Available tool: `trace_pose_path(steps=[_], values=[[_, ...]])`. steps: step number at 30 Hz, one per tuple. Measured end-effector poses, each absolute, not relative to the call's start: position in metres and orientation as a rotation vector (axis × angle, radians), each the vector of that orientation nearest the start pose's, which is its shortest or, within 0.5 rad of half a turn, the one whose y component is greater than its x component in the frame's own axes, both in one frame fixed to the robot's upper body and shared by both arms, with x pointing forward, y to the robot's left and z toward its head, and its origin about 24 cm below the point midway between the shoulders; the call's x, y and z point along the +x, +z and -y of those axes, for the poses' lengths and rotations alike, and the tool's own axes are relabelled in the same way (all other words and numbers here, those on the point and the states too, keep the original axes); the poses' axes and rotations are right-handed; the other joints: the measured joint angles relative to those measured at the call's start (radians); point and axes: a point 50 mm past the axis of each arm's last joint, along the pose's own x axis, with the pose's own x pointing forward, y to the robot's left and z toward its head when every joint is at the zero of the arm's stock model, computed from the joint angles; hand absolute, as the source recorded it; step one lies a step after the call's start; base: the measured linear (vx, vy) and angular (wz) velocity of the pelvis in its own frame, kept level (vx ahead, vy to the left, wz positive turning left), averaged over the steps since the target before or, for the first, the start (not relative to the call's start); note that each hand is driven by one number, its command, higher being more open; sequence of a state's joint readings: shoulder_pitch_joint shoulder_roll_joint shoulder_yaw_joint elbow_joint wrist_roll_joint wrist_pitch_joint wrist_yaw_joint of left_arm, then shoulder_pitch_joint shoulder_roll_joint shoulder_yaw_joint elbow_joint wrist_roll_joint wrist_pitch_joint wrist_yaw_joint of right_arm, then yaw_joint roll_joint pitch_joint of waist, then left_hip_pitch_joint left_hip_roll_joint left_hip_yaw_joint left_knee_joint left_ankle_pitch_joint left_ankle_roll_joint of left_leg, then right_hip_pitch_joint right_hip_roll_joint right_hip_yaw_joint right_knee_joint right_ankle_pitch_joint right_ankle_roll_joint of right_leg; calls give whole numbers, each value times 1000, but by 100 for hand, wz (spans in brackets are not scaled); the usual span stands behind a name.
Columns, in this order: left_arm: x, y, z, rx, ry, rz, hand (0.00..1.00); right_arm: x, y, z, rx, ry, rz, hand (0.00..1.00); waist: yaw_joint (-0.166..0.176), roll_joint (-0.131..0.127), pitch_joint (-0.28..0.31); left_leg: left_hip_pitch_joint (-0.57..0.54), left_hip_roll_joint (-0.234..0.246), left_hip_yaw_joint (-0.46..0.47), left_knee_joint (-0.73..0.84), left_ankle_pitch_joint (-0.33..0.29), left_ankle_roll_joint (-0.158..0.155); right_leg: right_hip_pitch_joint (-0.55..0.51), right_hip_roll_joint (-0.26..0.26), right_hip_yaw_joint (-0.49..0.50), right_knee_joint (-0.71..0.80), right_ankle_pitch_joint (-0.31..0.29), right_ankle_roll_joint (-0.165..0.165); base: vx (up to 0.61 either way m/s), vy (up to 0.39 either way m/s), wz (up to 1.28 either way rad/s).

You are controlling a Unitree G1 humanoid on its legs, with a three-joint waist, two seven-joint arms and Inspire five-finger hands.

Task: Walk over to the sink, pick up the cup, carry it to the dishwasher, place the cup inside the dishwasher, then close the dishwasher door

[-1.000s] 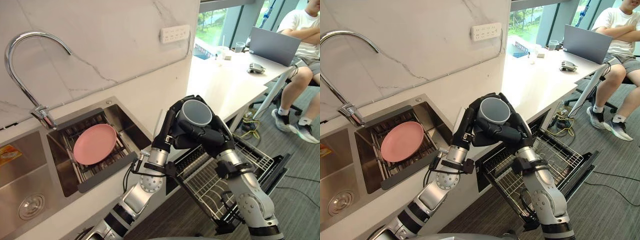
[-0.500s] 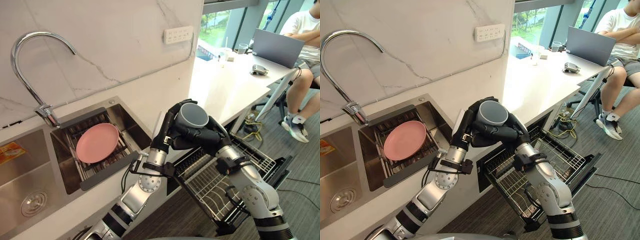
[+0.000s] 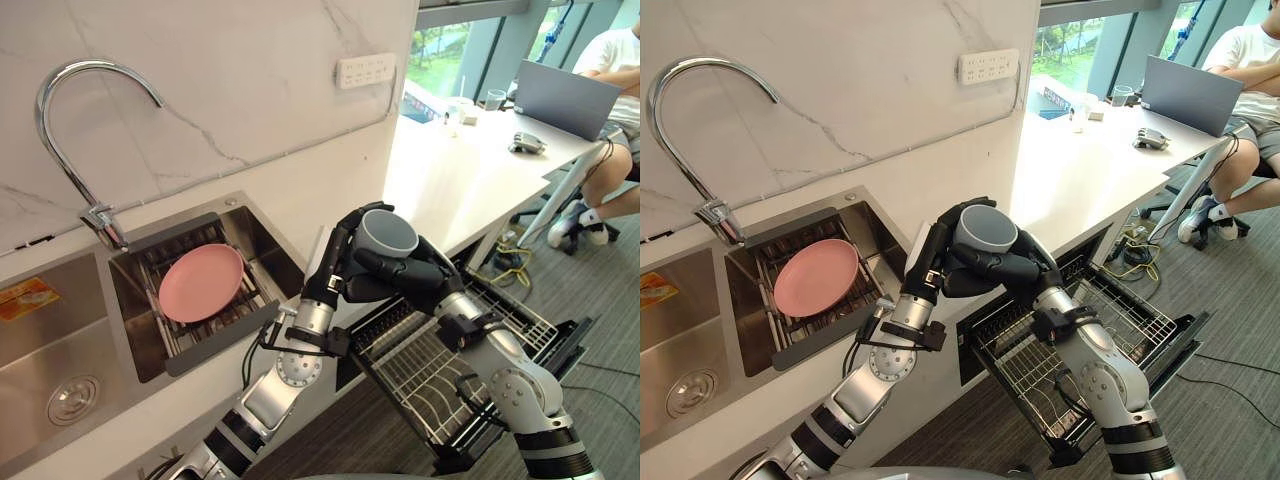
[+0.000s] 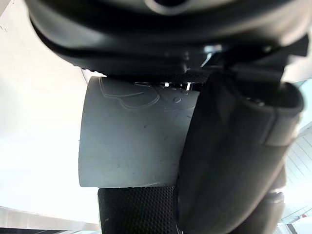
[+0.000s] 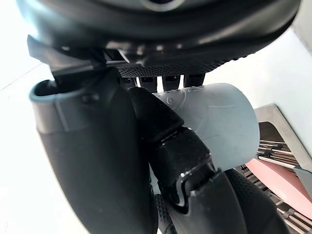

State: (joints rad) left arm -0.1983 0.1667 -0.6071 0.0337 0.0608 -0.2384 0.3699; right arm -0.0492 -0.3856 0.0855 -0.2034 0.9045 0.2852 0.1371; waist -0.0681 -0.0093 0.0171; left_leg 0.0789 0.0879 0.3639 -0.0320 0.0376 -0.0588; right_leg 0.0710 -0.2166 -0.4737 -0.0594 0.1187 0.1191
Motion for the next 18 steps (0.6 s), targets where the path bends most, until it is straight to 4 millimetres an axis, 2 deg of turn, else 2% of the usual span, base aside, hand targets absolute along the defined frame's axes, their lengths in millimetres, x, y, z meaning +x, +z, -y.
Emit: trace_pose_path(steps=[7, 8, 14, 18], values=[[244, 85, -46, 148, -302, 396, 0, 254, 87, 158, 513, 430, -74, 0, 0, -3, -2, 0, 0, 1, 0, 0, 0, 0, 0, 2, 0, 0, 0, 0, 0, 0], [243, 84, -47, 149, -300, 396, 100, 254, 87, 157, 514, 434, -75, 0, 0, -3, -2, 0, 1, 1, 0, 0, 0, 0, 1, 3, 0, 0, 0, 0, 0, 0], [233, 82, -53, 116, -292, 405, 100, 253, 87, 150, 552, 429, -75, 0, -1, -3, -2, -1, 2, 4, 0, -1, -1, -5, 2, 7, 1, 0, 0, 0, 0, 0], [231, 83, -51, 110, -304, 412, 100, 254, 90, 143, 612, 354, -43, 0, -1, -3, -1, -1, 1, 5, 0, -1, -1, -7, 1, 8, 1, 0, 0, 0, 0, 0]])
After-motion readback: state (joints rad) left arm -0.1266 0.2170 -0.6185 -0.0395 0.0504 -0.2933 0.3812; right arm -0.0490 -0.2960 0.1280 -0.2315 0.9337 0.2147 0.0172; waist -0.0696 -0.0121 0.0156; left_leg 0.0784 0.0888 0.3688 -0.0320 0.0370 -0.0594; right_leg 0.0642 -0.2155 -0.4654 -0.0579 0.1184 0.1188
